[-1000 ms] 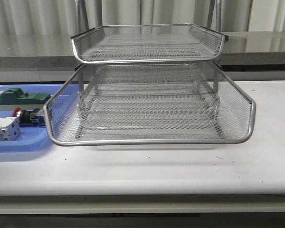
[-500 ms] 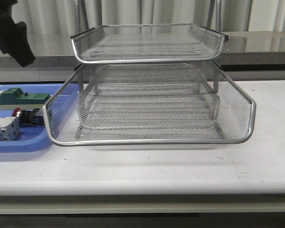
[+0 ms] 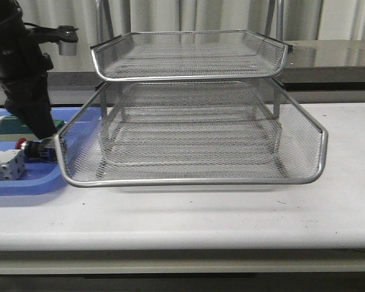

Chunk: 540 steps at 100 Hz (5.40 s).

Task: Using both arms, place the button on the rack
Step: 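Lower the left gripper and grasp the red-capped push button, then lift the button and carry it over the pulled-out middle tier, then lower the button into the tier and open the left gripper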

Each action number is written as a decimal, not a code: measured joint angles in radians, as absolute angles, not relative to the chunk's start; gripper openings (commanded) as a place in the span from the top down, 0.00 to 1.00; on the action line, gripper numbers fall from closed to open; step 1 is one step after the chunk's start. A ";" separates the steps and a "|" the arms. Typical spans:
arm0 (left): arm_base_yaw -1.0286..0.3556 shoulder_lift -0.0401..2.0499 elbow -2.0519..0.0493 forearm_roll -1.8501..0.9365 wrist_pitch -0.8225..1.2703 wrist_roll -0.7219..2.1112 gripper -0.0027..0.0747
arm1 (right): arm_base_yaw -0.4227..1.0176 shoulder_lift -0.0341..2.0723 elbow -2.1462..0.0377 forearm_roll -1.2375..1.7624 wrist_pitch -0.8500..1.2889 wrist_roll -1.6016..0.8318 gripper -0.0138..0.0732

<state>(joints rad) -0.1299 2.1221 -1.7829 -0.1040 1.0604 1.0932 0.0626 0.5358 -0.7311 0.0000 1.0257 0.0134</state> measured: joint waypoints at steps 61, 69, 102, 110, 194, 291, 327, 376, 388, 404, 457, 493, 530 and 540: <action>-0.130 2.241 -1.785 -0.080 0.913 1.094 0.19 | 0.063 0.536 -0.731 0.000 1.026 0.013 0.92; -0.130 2.254 -1.785 -0.080 0.906 1.095 0.19 | 0.063 0.536 -0.731 0.000 1.026 0.013 0.92; -0.130 2.264 -1.792 -0.080 0.915 1.095 0.28 | 0.063 0.536 -0.731 0.000 1.026 0.013 0.92; -0.130 2.264 -1.792 -0.082 0.927 1.095 0.45 | 0.063 0.536 -0.731 0.000 1.026 0.013 0.92; -0.115 2.157 -1.929 -0.078 1.085 1.080 0.94 | 0.063 0.536 -0.731 0.000 1.026 0.013 0.92; -0.374 1.853 -1.943 -0.153 1.251 0.866 0.94 | 0.063 0.536 -0.731 0.000 1.026 0.013 0.92; -0.610 1.854 -1.887 -0.154 1.251 0.836 0.94 | 0.063 0.536 -0.731 0.000 1.026 0.013 0.92; -0.701 1.868 -1.816 -0.157 1.251 0.834 0.94 | 0.063 0.536 -0.731 0.000 1.026 0.013 0.92; -0.701 1.908 -1.814 -0.157 1.247 0.832 0.94 | 0.063 0.536 -0.731 0.000 1.026 0.013 0.92; -0.701 1.959 -1.812 -0.157 1.243 0.829 0.94 | 0.063 0.536 -0.731 0.000 1.026 0.013 0.92; -0.701 2.016 -1.812 -0.157 1.239 0.812 0.38 | 0.063 0.536 -0.731 0.000 1.026 0.013 0.92; -0.701 2.012 -1.812 -0.157 1.239 0.806 0.35 | 0.063 0.536 -0.731 0.000 1.026 0.013 0.92; -0.701 1.874 -1.812 -0.100 1.239 0.677 0.36 | 0.063 0.536 -0.731 0.000 1.026 0.013 0.92; -0.681 1.814 -1.812 -0.073 1.243 0.625 0.36 | 0.063 0.536 -0.731 0.000 1.026 0.013 0.92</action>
<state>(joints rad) -0.6815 1.8139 -1.8122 -0.0728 1.2427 0.6247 0.0626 0.5358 -0.7311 0.0000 1.0257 0.0134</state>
